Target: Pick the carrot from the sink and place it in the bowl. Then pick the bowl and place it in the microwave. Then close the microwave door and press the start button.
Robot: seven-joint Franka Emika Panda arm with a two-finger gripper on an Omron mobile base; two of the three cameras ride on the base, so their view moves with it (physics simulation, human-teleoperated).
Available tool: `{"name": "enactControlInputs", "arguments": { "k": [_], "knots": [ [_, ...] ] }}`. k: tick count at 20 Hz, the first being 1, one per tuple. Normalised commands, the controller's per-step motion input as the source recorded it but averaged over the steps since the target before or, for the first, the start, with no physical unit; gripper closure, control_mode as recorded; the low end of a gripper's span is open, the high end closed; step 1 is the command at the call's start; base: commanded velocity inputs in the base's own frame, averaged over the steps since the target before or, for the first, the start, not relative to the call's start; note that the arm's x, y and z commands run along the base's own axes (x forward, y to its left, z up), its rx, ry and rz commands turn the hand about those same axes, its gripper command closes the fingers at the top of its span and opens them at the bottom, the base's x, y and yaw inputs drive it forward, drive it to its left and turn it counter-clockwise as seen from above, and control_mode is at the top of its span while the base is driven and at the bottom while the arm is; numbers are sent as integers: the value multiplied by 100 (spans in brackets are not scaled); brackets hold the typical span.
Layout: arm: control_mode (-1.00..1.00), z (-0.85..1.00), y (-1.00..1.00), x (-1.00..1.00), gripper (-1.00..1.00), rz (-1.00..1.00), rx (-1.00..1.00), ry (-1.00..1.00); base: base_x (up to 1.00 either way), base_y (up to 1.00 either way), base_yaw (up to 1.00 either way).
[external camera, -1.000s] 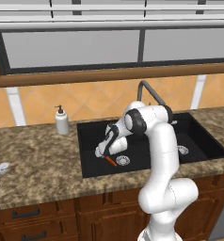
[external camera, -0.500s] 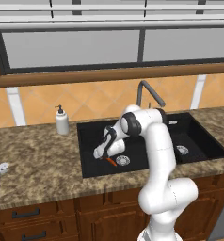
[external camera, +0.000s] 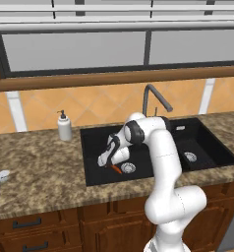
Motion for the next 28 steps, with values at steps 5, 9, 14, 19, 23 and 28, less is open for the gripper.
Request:
{"name": "enactControlInputs", "arguments": {
  "k": [5,9,14,19,23,28],
  "knots": [
    [-100,-29,0,18,100,0,0,0,0,0,0],
    [-100,-16,7,6,100,0,0,1,0,0,0],
    [-100,59,8,-46,100,0,-1,-1,0,0,0],
    [-100,100,16,-31,100,0,-5,-1,0,0,0],
    [-100,100,11,-20,100,0,-5,0,0,0,0],
    [-100,100,12,-13,100,0,-6,0,0,0,0]
  ]
}}
